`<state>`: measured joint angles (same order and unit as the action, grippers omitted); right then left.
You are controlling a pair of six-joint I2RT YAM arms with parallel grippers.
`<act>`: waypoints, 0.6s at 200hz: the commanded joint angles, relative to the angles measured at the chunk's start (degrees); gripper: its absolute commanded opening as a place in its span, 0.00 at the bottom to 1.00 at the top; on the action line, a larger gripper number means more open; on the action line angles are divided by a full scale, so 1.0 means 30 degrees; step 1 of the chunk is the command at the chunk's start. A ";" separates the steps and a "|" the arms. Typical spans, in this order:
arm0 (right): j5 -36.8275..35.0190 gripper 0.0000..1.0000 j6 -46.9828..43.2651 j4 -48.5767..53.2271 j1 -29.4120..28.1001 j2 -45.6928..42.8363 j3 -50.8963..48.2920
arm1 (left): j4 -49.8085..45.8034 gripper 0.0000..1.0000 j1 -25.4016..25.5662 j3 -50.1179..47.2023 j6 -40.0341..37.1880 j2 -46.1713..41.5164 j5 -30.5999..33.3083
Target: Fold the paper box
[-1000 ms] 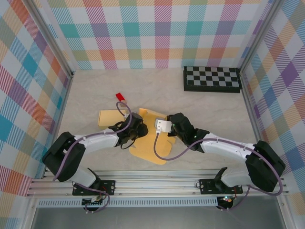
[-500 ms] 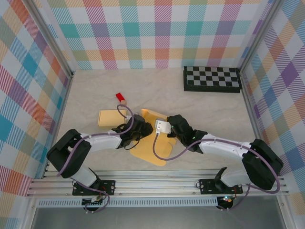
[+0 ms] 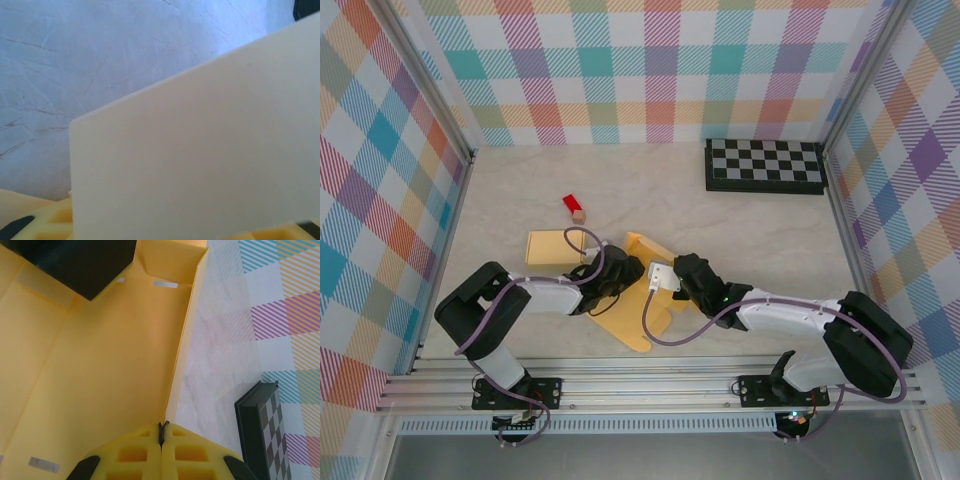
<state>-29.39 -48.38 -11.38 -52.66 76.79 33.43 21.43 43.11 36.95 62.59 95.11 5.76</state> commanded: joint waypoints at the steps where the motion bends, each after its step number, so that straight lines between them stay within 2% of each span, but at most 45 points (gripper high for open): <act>1: 0.2415 0.00 0.0368 0.0621 -0.0773 0.0126 -0.0366 | -0.0416 0.47 0.0373 -0.0070 0.0466 0.1050 0.0170; 62: 0.2269 0.00 0.0360 0.0632 -0.0763 0.0154 -0.0476 | -0.6726 0.47 0.0795 0.1555 -0.0294 0.1862 0.1679; 79: 0.2231 0.00 0.0337 0.0716 -0.0785 0.0150 -0.0406 | -0.7540 0.47 0.0746 0.1934 -0.0850 0.2288 0.1752; 95: 0.2125 0.00 0.0188 0.0832 -0.0763 0.0053 -0.0359 | -0.8522 0.46 0.0683 0.2803 -0.2499 0.1840 0.1625; 120: 0.1702 0.00 -0.0666 0.0609 -0.0701 0.0029 -0.0365 | -1.0993 0.47 0.0559 0.4813 -0.5449 -0.0776 0.2200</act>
<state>-29.54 -48.34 -11.31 -52.90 76.77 33.41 2.46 44.82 47.53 56.38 97.41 10.11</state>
